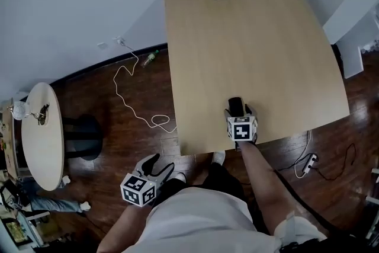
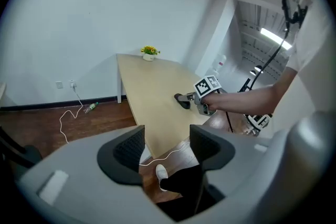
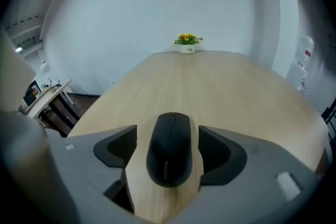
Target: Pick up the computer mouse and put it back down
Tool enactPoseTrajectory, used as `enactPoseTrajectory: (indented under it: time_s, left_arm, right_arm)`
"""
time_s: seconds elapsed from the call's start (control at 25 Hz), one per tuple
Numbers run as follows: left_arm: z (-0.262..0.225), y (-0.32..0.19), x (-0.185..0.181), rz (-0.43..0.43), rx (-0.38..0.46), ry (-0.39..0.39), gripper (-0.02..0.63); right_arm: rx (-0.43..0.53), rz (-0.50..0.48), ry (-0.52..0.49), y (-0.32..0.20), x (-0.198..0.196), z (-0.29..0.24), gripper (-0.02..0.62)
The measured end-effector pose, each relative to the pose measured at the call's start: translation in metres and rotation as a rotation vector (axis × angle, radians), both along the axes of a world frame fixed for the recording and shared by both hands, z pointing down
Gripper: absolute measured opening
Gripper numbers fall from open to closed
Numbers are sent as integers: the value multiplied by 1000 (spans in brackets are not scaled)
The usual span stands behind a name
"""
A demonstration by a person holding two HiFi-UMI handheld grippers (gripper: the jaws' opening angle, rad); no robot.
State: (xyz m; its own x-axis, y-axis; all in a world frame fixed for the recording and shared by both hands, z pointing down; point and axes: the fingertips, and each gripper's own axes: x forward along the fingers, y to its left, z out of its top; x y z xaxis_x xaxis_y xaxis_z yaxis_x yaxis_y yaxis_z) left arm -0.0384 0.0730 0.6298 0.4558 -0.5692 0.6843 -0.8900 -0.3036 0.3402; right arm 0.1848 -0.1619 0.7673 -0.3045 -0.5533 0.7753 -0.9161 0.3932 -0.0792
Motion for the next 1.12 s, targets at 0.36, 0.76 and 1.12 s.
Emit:
enactPoseTrajectory:
  time_s: [0.36,0.76,1.12]
  left_arm:
    - [1,-28,3,-46,-38,-22,251]
    - [-8,-79,-9,86,51,6,251]
    - [-25,-98,-21,200,124,59,250]
  right_arm:
    - [3,-5,20,-11,-4,23,354]
    - [-25,49,46,-12,0,26,291]
    - [12,27,8,11,-6,-54,291]
